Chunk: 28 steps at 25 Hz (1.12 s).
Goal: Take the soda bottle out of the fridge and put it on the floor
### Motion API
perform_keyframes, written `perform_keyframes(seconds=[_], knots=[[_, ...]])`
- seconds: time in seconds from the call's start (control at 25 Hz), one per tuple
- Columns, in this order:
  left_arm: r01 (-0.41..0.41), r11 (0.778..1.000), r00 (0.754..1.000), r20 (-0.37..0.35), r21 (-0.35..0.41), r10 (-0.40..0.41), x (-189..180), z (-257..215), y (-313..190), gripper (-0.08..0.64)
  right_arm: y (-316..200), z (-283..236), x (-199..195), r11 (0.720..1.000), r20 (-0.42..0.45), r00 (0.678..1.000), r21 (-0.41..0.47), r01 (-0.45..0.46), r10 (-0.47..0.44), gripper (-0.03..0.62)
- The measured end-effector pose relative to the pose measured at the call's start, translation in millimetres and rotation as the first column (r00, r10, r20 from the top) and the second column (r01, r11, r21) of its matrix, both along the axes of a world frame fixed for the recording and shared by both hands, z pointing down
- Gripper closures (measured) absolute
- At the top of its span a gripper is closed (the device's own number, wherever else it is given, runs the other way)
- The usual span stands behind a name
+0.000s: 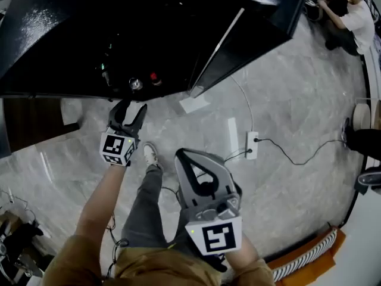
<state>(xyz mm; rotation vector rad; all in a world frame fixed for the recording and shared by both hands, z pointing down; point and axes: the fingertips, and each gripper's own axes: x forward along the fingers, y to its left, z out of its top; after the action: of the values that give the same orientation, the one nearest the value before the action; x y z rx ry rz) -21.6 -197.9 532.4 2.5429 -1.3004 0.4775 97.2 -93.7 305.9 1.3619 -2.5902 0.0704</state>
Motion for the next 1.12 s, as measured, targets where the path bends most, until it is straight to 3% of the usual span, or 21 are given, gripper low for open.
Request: perform_keyframes(seconds=[0.48, 0.76, 1.12], knots=[[0.043, 0.999, 0.998, 0.054, 0.004, -0.044, 2, 112, -32, 0.328, -9, 91, -2, 0.998, 0.046, 0.997, 0.034, 0.054, -0.055, 0.59], [0.063, 0.998, 0.997, 0.042, 0.0, -0.063, 6, 172, -65, 0.29, -7, 141, 7, 0.999, 0.107, 0.993, 0.018, 0.048, -0.049, 0.591], [0.101, 0.995, 0.995, 0.006, -0.006, -0.101, 10, 230, -99, 0.268, -20, 183, 10, 0.997, 0.107, 0.993, 0.052, 0.052, -0.058, 0.591]])
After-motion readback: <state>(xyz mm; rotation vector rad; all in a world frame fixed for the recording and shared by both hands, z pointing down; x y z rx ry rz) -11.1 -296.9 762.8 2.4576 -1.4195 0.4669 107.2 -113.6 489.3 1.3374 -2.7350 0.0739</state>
